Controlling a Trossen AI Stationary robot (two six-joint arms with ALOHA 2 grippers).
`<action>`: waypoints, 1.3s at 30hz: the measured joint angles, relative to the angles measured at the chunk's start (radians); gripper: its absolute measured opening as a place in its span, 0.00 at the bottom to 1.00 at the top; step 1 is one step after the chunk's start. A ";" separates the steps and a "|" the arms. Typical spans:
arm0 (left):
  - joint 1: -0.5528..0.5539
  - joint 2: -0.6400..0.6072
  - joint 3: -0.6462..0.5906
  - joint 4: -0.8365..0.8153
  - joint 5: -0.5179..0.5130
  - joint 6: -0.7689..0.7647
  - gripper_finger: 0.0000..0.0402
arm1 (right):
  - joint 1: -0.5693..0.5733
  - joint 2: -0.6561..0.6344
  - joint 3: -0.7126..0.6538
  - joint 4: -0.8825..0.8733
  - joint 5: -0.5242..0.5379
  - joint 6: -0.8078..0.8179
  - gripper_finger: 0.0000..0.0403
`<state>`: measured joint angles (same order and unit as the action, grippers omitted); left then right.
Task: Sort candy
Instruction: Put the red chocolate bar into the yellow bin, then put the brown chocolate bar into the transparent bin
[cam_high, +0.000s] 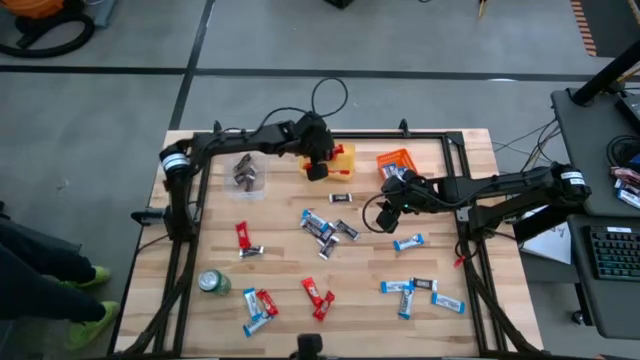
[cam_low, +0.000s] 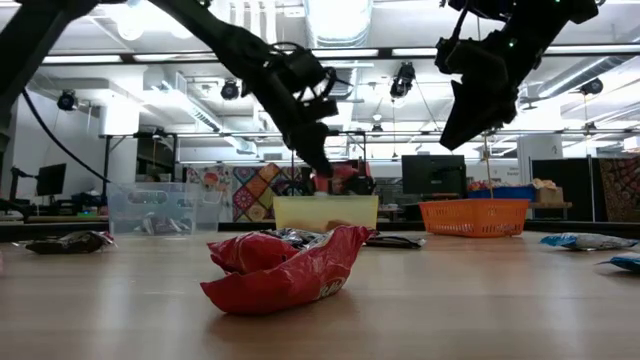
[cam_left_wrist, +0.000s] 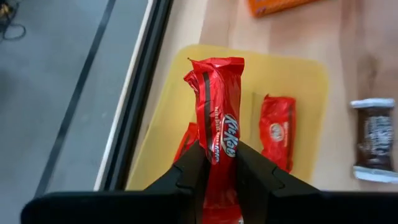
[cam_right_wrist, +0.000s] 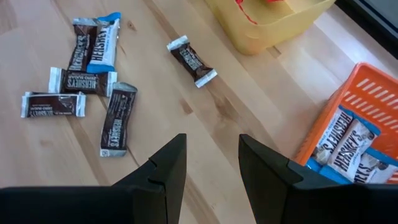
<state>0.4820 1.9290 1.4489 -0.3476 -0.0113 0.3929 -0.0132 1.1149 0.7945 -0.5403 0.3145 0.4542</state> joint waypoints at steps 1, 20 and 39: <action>0.004 0.009 0.004 0.000 0.002 -0.010 0.12 | 0.000 0.000 0.000 0.002 0.000 0.000 0.33; -0.009 -0.008 0.008 -0.101 0.003 -0.084 0.41 | 0.042 0.000 -0.049 0.141 -0.004 0.007 0.33; -0.307 -0.418 -0.380 0.166 0.003 -0.331 0.41 | 0.171 0.000 -0.304 0.651 -0.001 -0.159 0.34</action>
<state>0.1745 1.5111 1.0684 -0.1816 -0.0078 0.0619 0.1578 1.1151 0.4904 0.1107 0.3138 0.2951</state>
